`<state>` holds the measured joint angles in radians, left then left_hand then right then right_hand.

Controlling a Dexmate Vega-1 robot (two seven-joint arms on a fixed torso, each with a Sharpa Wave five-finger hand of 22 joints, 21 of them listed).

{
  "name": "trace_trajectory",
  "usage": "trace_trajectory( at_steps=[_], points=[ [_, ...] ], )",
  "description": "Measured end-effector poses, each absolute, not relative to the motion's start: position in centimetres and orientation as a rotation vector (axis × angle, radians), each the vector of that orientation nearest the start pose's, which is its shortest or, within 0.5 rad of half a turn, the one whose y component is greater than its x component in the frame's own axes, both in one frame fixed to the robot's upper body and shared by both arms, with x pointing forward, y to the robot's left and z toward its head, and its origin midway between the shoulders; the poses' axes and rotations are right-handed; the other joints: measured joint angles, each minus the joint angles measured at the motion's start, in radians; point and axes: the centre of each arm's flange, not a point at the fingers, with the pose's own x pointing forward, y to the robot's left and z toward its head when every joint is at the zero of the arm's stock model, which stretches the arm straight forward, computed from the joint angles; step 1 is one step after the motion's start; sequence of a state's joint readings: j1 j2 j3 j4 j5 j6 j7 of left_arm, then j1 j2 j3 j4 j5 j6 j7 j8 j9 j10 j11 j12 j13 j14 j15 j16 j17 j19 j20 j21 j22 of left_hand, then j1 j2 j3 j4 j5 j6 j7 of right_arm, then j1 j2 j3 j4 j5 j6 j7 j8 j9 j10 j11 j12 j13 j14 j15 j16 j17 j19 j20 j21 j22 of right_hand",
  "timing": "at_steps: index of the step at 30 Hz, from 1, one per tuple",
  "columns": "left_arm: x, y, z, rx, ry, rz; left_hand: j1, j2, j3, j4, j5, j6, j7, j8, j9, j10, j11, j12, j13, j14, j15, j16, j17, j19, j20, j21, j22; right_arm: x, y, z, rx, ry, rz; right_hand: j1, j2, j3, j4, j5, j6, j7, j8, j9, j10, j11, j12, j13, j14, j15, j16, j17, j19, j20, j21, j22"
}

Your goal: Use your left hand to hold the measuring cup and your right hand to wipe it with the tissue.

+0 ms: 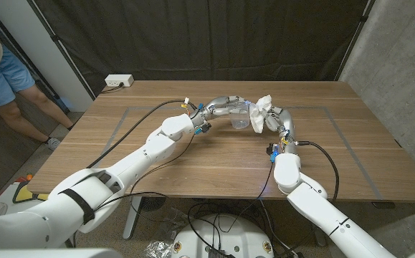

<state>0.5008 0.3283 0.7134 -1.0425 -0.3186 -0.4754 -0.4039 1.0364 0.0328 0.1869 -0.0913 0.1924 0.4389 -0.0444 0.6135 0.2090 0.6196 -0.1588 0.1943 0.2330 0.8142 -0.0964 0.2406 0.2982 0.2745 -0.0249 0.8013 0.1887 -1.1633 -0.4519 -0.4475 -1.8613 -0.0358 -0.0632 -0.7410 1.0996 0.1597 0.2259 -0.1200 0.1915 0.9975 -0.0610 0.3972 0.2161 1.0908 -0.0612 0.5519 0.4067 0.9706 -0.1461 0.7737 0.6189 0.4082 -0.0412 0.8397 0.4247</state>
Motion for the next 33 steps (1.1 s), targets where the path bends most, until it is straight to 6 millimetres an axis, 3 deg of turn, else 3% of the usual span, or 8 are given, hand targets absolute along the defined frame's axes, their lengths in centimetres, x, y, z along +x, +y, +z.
trace_trajectory(
  at_steps=[16,33],
  points=[
    [65.3,7.1,2.0,0.505,-0.743,-0.797,0.0,0.0,0.0,0.0,0.0,0.0,0.0,0.0,0.0,-0.023,0.005,0.0,0.002,0.0,0.0,0.015,0.015,0.0,0.0,0.0,0.0,53.1,-18.4,-7.3,-0.219,-0.639,-0.342,0.014,-0.001,-0.005,-0.005,0.0,0.021,0.015,0.0,-0.003,0.028,0.017,0.008,0.004,0.015,-0.004,0.029,0.005,0.0,0.0,0.034,0.005],
    [65.2,6.2,2.1,0.507,-0.754,-0.821,0.0,0.0,0.005,-0.006,0.0,0.0,0.0,0.0,0.0,-0.027,0.009,0.0,0.007,0.008,0.003,0.026,0.028,0.004,-0.004,0.0,0.0,53.5,-17.7,-8.0,-0.018,-0.546,-0.284,0.031,0.003,-0.016,-0.011,-0.003,0.031,0.026,-0.001,0.001,0.042,0.026,0.008,0.018,0.02,-0.006,0.07,0.028,0.0,0.0,0.075,0.014]
  ],
)
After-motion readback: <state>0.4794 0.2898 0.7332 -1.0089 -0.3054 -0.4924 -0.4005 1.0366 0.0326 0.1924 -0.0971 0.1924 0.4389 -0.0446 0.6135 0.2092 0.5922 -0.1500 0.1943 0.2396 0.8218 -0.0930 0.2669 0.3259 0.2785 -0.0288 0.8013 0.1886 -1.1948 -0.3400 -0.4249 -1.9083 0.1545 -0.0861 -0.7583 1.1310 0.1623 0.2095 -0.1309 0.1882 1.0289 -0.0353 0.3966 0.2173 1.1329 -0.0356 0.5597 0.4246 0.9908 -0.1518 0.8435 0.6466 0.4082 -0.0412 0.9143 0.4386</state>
